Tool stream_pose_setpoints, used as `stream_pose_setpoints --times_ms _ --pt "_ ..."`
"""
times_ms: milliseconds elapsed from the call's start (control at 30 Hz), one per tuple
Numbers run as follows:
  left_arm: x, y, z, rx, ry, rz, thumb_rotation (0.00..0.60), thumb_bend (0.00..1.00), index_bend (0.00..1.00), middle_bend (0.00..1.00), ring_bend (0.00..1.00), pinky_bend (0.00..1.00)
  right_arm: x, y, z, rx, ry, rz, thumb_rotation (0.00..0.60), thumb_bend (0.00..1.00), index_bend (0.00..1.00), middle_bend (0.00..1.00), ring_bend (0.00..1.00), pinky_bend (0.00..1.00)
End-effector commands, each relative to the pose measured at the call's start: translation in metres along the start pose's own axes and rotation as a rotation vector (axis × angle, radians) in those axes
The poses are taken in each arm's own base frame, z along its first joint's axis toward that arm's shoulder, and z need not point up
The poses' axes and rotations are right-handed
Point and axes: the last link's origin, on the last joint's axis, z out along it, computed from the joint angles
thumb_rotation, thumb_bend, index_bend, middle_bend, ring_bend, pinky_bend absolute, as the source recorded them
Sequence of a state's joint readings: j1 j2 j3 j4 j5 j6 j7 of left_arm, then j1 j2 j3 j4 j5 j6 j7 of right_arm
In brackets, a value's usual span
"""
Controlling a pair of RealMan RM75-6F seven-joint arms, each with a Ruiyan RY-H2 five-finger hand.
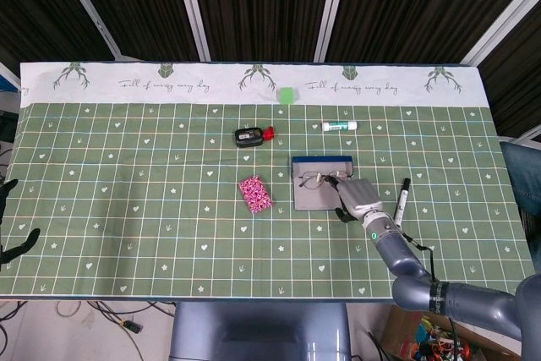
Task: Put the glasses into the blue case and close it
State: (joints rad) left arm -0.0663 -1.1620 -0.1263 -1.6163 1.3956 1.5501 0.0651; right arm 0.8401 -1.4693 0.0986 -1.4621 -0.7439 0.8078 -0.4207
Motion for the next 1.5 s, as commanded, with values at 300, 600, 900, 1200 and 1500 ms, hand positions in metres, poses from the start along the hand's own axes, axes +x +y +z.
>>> stream_pose_setpoints --times_ms 300,600,900,1200,1500 --pt "0.000 0.000 0.000 -0.001 0.001 0.001 0.600 0.21 0.13 0.00 0.00 0.00 -0.001 0.001 0.005 -0.014 -0.009 0.005 0.600 0.51 0.16 0.64 0.63 0.53" --pt "0.000 0.000 0.000 -0.001 0.002 0.002 0.600 0.21 0.13 0.00 0.00 0.00 -0.001 0.002 0.006 -0.022 -0.011 0.005 0.600 0.51 0.16 0.64 0.63 0.53" --pt "0.000 0.000 0.000 -0.001 0.006 0.001 0.600 0.21 0.13 0.00 0.00 0.00 -0.001 0.001 0.012 -0.031 -0.017 0.006 0.600 0.52 0.17 0.64 0.63 0.53" --pt "0.000 0.000 0.001 -0.001 0.005 0.001 0.600 0.21 0.13 0.00 0.00 0.00 0.003 0.000 0.016 -0.050 0.000 0.011 0.600 0.55 0.17 0.64 0.63 0.53" --pt "0.000 0.000 0.000 -0.001 0.005 0.001 0.600 0.21 0.14 0.00 0.00 0.00 0.002 0.003 0.020 -0.073 -0.011 0.017 0.600 0.58 0.17 0.65 0.63 0.55"
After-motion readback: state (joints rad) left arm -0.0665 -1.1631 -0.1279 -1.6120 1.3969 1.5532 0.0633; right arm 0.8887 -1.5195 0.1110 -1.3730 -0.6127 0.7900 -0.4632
